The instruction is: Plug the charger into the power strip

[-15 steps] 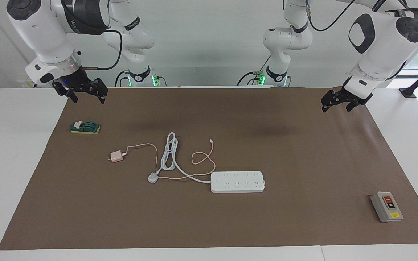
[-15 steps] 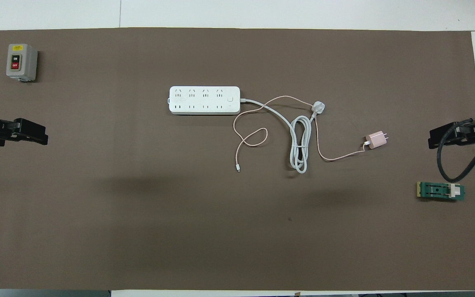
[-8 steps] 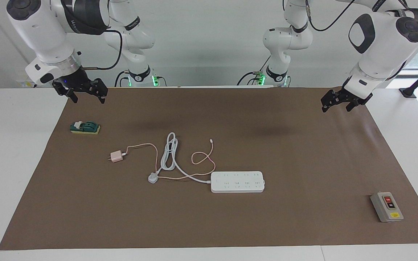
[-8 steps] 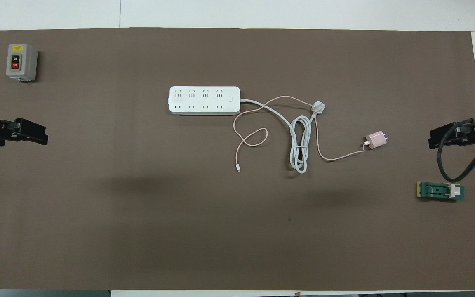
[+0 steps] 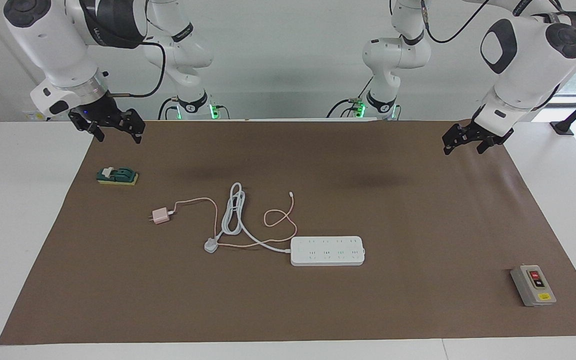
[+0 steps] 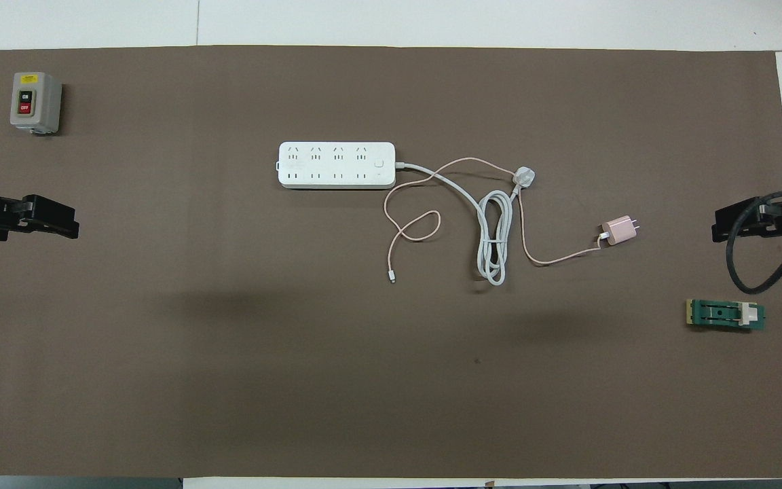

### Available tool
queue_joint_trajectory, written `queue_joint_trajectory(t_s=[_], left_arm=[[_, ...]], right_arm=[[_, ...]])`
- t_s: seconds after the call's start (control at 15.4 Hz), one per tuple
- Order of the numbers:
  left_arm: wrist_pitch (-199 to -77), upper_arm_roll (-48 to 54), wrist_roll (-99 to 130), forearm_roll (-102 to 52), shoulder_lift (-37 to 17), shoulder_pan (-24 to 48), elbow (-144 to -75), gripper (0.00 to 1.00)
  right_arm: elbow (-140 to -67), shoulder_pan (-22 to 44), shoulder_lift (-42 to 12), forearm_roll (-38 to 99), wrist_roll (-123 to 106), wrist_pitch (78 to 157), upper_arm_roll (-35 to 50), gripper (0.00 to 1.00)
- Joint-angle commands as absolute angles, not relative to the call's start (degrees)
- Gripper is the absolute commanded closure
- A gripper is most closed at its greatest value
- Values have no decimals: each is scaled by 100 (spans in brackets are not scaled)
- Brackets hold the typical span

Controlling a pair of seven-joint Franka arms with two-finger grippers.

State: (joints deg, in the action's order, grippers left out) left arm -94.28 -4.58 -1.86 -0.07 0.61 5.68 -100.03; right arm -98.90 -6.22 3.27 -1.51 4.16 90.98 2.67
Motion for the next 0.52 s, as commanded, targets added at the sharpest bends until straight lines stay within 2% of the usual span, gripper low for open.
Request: queue_joint_trajectory(t_s=[0.0, 0.45], left_arm=[[-9448, -387, -264, -70, 97, 466, -9976, 0], [-9448, -396, -264, -70, 97, 466, -9976, 0]], right_arm=[[-9984, -712, 413, -184, 1254, 9342, 334, 0], [-10028, -712, 413, -167, 3566, 9545, 334, 0]])
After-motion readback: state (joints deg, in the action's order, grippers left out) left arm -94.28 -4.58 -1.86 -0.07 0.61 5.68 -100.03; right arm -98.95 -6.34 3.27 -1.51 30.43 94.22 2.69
